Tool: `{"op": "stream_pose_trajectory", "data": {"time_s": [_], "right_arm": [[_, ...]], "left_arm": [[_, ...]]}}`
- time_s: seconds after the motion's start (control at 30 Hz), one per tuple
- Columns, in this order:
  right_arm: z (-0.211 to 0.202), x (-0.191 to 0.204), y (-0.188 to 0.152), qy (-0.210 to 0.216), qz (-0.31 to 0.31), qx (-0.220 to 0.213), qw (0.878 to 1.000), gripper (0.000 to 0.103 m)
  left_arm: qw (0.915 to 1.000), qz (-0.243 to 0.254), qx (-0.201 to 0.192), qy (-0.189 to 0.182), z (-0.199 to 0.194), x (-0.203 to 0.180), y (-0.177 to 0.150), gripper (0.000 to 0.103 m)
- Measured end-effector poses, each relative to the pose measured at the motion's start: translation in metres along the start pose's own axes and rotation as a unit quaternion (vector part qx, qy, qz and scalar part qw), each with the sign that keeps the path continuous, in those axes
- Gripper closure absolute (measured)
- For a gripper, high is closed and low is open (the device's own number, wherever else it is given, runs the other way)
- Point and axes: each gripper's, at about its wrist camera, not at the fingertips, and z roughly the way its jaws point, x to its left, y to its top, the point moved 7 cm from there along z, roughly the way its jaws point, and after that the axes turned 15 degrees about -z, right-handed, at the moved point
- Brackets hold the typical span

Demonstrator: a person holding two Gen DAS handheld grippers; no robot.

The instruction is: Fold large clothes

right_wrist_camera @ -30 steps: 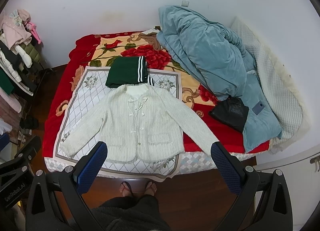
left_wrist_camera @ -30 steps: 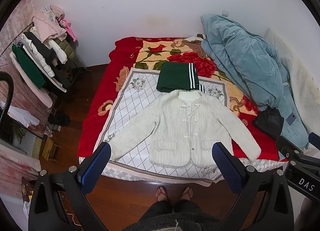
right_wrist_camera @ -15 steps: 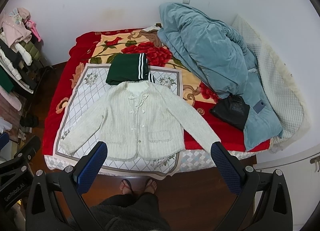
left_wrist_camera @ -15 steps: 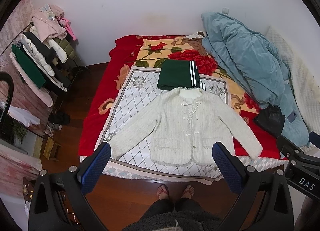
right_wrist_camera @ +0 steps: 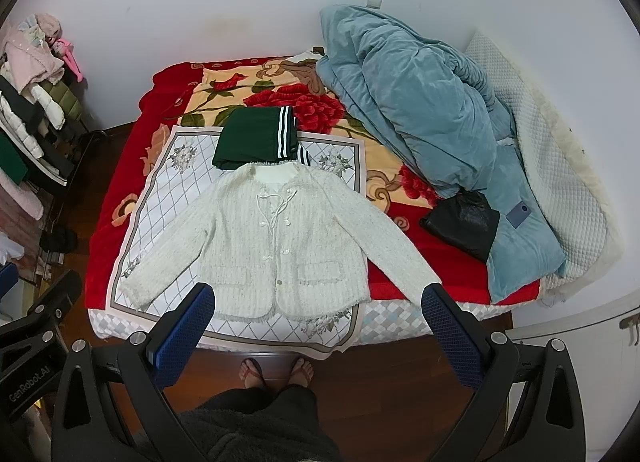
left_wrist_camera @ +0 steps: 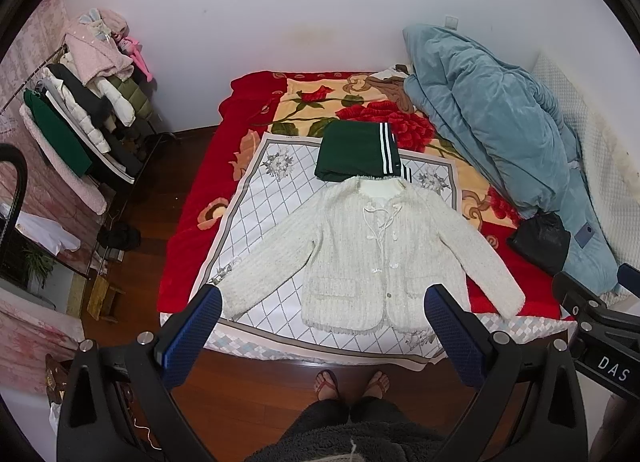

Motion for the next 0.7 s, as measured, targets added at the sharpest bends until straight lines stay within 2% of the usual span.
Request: {"op": "stream_pose_trajectory", "data": {"time_s": [0.7], "right_arm": [[-0.002, 0.0004, 0.0049, 0.0, -0.001, 0.001, 1.0, 0.0]], "left_arm": [[1.0, -0.001, -0.002, 0.0, 0.0006, -0.0003, 0.0021, 0.0]]}}
